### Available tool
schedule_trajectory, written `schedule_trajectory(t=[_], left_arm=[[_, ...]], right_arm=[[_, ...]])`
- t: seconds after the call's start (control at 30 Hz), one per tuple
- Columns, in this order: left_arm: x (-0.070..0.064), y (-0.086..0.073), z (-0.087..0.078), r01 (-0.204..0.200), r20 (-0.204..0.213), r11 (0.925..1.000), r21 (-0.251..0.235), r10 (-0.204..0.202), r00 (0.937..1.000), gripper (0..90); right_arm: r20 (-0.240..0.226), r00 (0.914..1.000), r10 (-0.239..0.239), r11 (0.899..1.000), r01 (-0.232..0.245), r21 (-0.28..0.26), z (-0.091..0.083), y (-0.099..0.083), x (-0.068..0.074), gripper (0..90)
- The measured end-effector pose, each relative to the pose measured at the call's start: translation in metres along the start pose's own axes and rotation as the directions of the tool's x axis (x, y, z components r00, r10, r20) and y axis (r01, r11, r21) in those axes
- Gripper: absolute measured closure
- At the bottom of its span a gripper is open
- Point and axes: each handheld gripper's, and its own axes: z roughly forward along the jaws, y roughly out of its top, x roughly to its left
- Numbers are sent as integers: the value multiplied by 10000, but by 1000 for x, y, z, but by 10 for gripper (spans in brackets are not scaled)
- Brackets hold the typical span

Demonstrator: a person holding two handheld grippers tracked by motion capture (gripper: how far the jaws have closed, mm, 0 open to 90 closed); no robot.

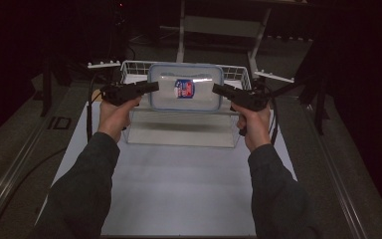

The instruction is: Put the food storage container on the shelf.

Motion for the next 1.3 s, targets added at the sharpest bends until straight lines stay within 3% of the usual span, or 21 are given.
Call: schedule_trajectory(t=[0.13,0.3,0.47,0.5,0.53,0.57,0.6,0.63,0.73,0.77,0.87,0.9,0.93,0.97,1.0,1.07,1.1,1.13,1.17,1.27,1.3], left_arm=[[0,2,2,-29,-347,10000,-89,25,9994,480],[1,1,7,372,-488,9976,-583,-401,9980,477],[0,1,9,435,-709,9961,-770,-490,9963,471],[-2,-1,11,470,-1000,9942,-972,-568,9934,468],[-2,-1,11,470,-1000,9942,-972,-568,9934,465],[-6,-2,15,461,-1580,9934,-1050,-624,9855,455],[-6,-3,18,357,-1841,9938,-1054,-548,9814,451],[-7,-4,20,248,-2135,9948,-983,-455,9759,519],[-8,-6,25,235,-2281,9946,-1007,-460,9726,478],[-9,-6,26,268,-2465,9935,-1108,-536,9676,480],[-11,-6,26,211,-2609,9932,-1146,-505,9640,479],[-13,-6,25,31,-2661,9941,-1080,-319,9634,479],[-13,-6,25,31,-2661,9941,-1080,-319,9634,479],[-13,-6,21,-80,-2503,9951,-987,-170,9680,478],[-13,-6,21,-80,-2503,9951,-987,-170,9680,476],[-15,-6,16,-287,-2461,9961,-839,72,9692,460],[-19,-7,9,-683,-2509,9954,-674,493,9668,460],[-19,-7,9,-683,-2509,9954,-674,493,9668,459],[-22,-7,2,-978,-2438,9938,-534,820,9664,456],[-26,-7,-4,-1279,-2463,9911,-373,1149,9623,451],[-31,-8,-11,-1545,-2384,9877,-248,1443,9604,447]], right_arm=[[111,9999,101,9999,-102,101,4,0,-2,515],[176,9966,804,9968,-804,4,8,-1,-9,511],[372,9955,875,9961,-878,49,11,3,-10,499],[516,9953,816,9966,-819,19,12,3,-10,497],[516,9953,816,9966,-819,19,12,3,-10,497],[1027,9924,677,9975,-695,141,15,3,-8,532],[1350,9893,549,9981,-584,220,17,3,-7,527],[1434,9884,509,9976,-570,384,19,2,-7,479],[1580,9855,624,9978,-650,113,24,-1,-6,427],[1555,9862,573,9981,-603,147,25,-1,-6,423],[1664,9857,260,9992,-305,249,26,-2,-4,419],[1883,9816,-317,9987,237,448,25,-3,0,429],[1883,9816,-317,9987,237,448,25,-3,0,429],[2051,9756,-778,9957,656,655,23,-4,4,419],[2084,9721,-1074,9922,913,854,22,-4,6,419],[2258,9572,-1809,9798,1556,1256,20,-5,12,418],[2332,9478,-2175,9716,1874,1447,18,-6,15,416],[2332,9478,-2175,9716,1874,1447,18,-6,15,416],[2406,9305,-2763,9551,2379,1766,14,-6,21,413],[2350,9253,-2977,9483,2582,1848,10,-7,25,407],[2304,9182,-3222,9392,2795,1994,5,-7,29,403]])
